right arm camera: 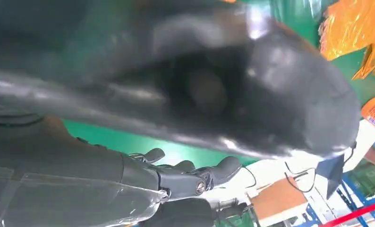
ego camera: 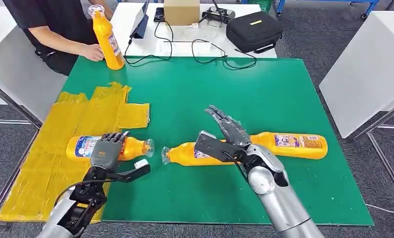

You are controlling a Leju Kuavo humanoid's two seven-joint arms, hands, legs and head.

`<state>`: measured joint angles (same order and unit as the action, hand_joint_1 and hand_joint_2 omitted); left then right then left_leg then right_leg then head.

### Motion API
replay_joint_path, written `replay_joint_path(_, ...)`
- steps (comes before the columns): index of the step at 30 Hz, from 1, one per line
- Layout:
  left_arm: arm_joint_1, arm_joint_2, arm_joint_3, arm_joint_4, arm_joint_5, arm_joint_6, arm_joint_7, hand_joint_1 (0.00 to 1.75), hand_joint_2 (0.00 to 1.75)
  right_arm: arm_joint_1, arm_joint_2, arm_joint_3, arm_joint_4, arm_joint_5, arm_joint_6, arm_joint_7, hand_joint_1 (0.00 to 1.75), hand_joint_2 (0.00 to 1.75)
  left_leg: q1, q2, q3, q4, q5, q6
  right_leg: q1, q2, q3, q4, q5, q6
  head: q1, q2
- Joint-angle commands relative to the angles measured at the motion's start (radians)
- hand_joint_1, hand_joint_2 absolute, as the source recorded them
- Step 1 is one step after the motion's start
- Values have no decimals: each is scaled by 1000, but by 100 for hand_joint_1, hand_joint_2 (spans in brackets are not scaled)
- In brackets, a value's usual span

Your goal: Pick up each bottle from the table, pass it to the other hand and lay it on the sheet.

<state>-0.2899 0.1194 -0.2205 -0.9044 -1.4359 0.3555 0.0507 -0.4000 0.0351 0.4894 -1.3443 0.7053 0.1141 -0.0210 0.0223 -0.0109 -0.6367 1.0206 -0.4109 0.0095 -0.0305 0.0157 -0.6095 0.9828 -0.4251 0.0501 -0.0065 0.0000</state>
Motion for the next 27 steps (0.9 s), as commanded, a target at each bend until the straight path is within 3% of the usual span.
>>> replay_joint_path(1, -129, 11, -93, 350, -17, -17, 34, 0, 0, -15, -42, 58, 66, -12, 19, -2, 0, 0, 0, -1, 8, -2, -1, 1, 1, -4, 9, -2, -2, -4, 0, 0)
replay_joint_path(8, -110, 20, -90, 330, -18, 10, 50, 0, 0, -38, -52, 89, 112, -8, 37, 4, 0, 0, -1, -1, 12, -3, 0, 1, 0, -1, 13, -2, 0, -4, 0, 0)
replay_joint_path(9, -102, 21, -80, 315, -11, 20, 54, 0, 0, -41, -52, 95, 122, -5, 40, 4, 0, 175, 0, -2, 11, -2, 0, 0, 0, -2, 13, -1, 0, -2, 0, 0)
replay_joint_path(17, 9, 15, 61, 17, 230, 23, -73, 0, 0, -69, -62, 131, 240, 34, 57, 18, 0, 175, 0, -3, 12, -2, 0, 1, 1, -2, 15, -1, 0, -3, 0, 0)
replay_joint_path(19, 52, -12, 114, -136, 405, -19, -154, 0, 0, -76, -69, 141, 276, 58, 50, 24, 0, 175, 0, -3, 11, -1, 1, 1, 1, -3, 14, -1, 0, -3, 0, 0)
replay_joint_path(20, 54, -24, 130, -266, 516, 2, -220, 0, 0, -98, -82, 152, 270, 100, -16, 14, 0, 175, 0, -2, 12, -1, 0, 1, 1, -2, 14, -1, 0, -4, 0, 0)
replay_joint_path(23, 70, -53, 173, -579, 887, -202, -212, 0, 0, -131, -96, 137, 249, 108, 58, 61, 0, 175, 1, -6, 5, 2, 1, 1, 2, -7, 8, 2, -1, -3, 0, 0)
replay_joint_path(27, 118, -63, 200, -745, 1199, -272, -231, 0, 0, -147, -85, 154, 319, 138, 53, 59, 0, 175, 1, -3, 2, 1, 2, 1, 2, -3, 4, 0, 2, -1, 0, 0)
